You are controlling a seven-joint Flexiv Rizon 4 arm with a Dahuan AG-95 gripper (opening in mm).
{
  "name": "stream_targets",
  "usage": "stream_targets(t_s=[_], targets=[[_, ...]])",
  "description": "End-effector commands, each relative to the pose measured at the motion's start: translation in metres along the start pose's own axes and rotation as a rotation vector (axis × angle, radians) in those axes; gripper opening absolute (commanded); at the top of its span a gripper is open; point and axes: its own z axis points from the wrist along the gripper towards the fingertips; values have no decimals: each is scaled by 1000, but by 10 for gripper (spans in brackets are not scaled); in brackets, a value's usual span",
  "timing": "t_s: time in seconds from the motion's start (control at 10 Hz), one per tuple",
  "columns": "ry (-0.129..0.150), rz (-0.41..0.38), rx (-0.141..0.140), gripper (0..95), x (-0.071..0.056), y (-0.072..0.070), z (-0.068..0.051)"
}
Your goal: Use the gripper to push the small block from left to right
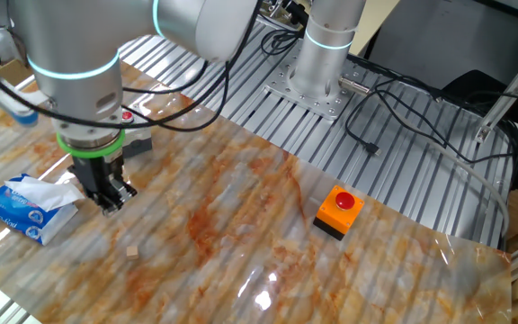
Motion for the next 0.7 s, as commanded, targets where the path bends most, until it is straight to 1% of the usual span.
stream_targets(t_s=[0.1,0.2,0.3,0.5,0.7], targets=[[-1,-12,0,0,2,-1,8],[-3,-34,3,0,3,-2,15],[-4,-38,5,0,4,-3,20],[-7,-34,1,0,5,-5,26],[-12,-36,-2,0,-1,-6,32]])
